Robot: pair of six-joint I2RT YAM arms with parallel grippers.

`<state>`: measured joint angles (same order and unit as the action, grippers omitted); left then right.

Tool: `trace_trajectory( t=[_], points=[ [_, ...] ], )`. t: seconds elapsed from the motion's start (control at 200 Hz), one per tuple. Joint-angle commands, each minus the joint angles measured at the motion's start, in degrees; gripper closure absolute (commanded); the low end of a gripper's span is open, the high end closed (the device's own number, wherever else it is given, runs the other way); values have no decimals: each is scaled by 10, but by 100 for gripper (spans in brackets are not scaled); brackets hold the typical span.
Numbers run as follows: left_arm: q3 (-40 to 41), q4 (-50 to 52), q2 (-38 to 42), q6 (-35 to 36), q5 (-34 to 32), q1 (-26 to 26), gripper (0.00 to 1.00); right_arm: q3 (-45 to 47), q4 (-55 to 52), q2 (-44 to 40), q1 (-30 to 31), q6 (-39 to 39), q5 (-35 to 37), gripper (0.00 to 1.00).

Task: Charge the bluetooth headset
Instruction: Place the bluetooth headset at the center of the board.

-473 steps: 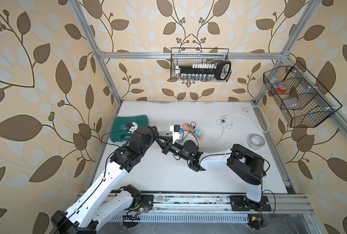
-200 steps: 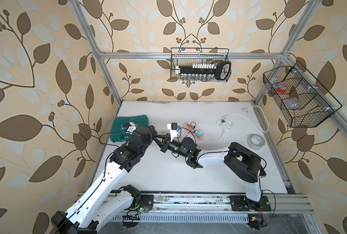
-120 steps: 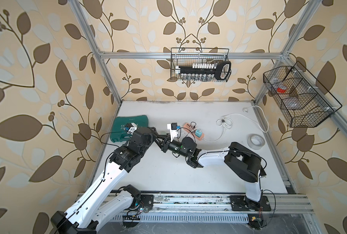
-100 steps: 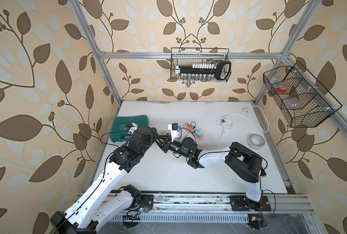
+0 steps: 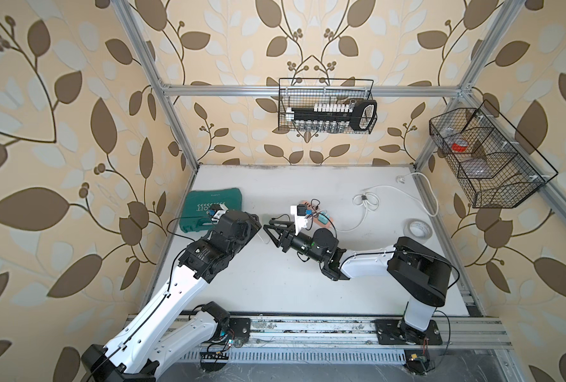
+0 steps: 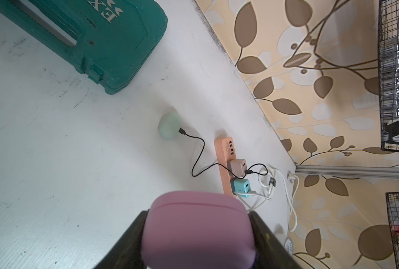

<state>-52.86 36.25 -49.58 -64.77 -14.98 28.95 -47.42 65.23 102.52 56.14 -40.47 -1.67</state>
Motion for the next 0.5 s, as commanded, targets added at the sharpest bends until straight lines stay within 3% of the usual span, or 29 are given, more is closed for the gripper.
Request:
trace_trajectory(
  t=[0.0,0.23,0.495],
  points=[
    [-26,13,6,17,1,4,100,35,-3,-43,1,33,9,52],
    [-41,43,-2,42,-2,4,100,116,-59,-150,1,85,10,52],
    [-39,58,-11,36,20,4,100,188,-235,-348,1,146,50,51]
  ],
)
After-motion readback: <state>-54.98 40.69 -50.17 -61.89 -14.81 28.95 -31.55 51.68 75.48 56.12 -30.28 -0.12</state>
